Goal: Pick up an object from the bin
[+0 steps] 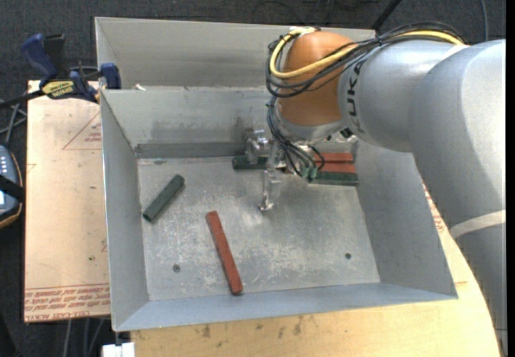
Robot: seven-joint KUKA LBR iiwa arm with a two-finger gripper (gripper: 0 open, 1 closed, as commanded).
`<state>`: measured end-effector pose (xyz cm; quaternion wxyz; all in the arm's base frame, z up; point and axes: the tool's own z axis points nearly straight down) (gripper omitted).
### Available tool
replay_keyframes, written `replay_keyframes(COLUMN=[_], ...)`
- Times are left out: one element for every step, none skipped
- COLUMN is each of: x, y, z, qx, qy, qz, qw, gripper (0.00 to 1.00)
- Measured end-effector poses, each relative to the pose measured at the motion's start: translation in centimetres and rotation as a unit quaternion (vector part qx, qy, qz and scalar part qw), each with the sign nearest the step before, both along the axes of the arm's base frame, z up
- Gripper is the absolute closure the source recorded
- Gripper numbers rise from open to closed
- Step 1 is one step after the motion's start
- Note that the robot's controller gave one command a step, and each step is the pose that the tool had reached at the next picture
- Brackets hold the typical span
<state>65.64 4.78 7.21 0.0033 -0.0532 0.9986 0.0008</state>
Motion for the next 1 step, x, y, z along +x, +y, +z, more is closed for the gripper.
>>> replay_keyframes(x=[0.06], y=[0.01], z=[0.10], qx=[0.000], qy=[-0.0004], qz=[0.000], qw=[1.0000], gripper=[1.00])
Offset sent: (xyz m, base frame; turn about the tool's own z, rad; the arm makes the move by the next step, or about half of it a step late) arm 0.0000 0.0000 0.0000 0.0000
